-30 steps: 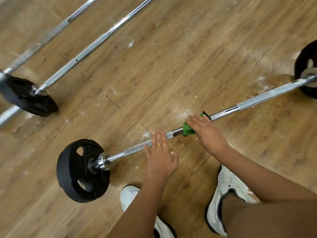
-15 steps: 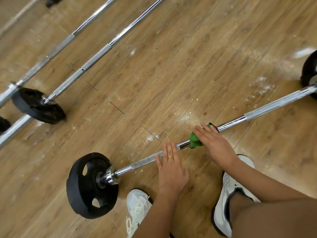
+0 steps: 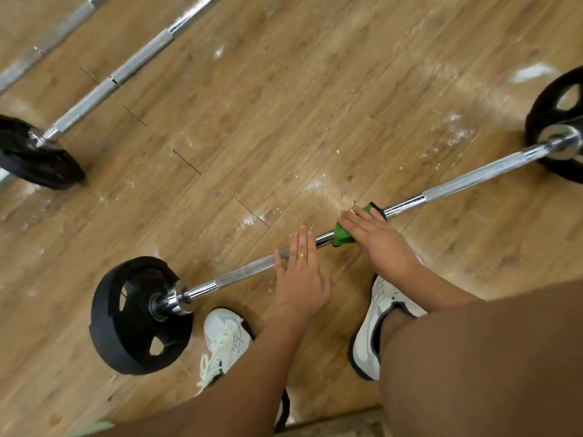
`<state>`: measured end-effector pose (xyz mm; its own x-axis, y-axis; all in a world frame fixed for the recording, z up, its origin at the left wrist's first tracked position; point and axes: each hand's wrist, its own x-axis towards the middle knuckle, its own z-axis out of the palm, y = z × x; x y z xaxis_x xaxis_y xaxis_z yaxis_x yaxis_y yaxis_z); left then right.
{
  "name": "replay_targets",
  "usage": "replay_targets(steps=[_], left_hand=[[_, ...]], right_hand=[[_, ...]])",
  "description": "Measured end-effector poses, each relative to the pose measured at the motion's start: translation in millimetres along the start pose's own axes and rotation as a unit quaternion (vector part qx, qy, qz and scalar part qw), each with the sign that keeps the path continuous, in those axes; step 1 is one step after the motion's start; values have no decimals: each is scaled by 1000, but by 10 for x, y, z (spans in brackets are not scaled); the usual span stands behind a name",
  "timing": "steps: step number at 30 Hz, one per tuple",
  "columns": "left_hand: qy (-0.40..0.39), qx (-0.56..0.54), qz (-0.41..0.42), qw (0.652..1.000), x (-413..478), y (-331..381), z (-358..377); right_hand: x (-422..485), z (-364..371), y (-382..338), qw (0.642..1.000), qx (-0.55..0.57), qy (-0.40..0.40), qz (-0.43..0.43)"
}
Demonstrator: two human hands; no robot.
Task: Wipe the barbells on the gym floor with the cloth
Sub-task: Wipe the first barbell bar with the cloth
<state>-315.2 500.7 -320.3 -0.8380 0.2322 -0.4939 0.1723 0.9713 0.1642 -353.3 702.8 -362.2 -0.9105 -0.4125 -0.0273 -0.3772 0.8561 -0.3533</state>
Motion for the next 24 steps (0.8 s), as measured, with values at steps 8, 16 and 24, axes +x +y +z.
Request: replay_targets(steps=[8, 16, 24], left_hand=[[-14, -14, -8, 1000, -69, 146, 85], [18, 2, -14, 1000, -79, 173, 175], [33, 18, -14, 999, -31, 178, 208]], right_hand=[[-187, -78, 21, 1000, 2, 2, 6], [-227, -155, 208, 997, 33, 27, 57], [-272, -109, 258, 999, 27, 14, -31]])
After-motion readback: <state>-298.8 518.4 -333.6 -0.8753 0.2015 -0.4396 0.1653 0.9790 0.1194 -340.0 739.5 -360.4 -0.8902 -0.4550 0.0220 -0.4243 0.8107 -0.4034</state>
